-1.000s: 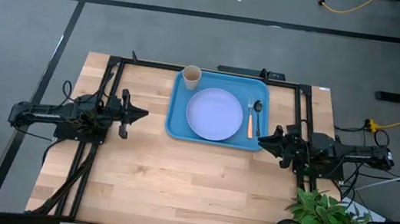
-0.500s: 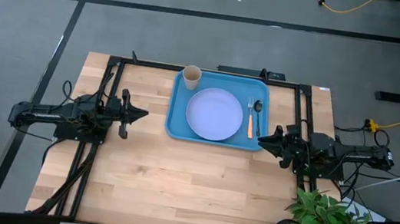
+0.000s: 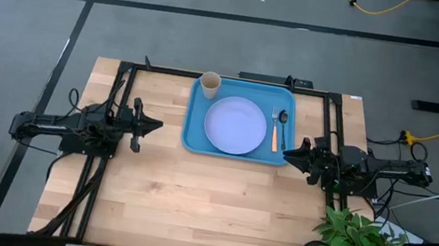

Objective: Pick and place plate/cup/fork/spoon on tray
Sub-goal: Return to Home Position

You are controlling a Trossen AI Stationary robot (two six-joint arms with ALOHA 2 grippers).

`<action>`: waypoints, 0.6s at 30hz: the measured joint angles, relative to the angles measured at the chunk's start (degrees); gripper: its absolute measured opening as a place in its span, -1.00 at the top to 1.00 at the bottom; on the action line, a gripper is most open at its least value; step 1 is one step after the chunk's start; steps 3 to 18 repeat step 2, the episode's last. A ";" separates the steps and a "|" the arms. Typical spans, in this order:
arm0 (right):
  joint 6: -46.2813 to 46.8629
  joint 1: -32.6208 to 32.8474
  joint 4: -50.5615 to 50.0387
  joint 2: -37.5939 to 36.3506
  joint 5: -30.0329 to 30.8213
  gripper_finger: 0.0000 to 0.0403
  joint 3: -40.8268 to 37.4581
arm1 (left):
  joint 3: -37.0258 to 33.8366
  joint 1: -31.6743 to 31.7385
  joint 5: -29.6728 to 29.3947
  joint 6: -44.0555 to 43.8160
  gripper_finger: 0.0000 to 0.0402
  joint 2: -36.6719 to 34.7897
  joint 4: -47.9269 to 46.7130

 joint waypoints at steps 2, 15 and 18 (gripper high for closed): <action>-0.09 0.00 0.02 0.02 0.00 0.42 0.00 | 0.01 0.01 -0.01 0.00 0.85 0.00 -0.01; -0.09 0.00 0.02 0.02 0.00 0.42 0.00 | 0.01 0.01 -0.01 0.00 0.85 0.00 -0.01; -0.09 0.00 0.02 0.02 0.00 0.42 0.00 | 0.01 0.01 -0.01 0.00 0.85 0.00 -0.01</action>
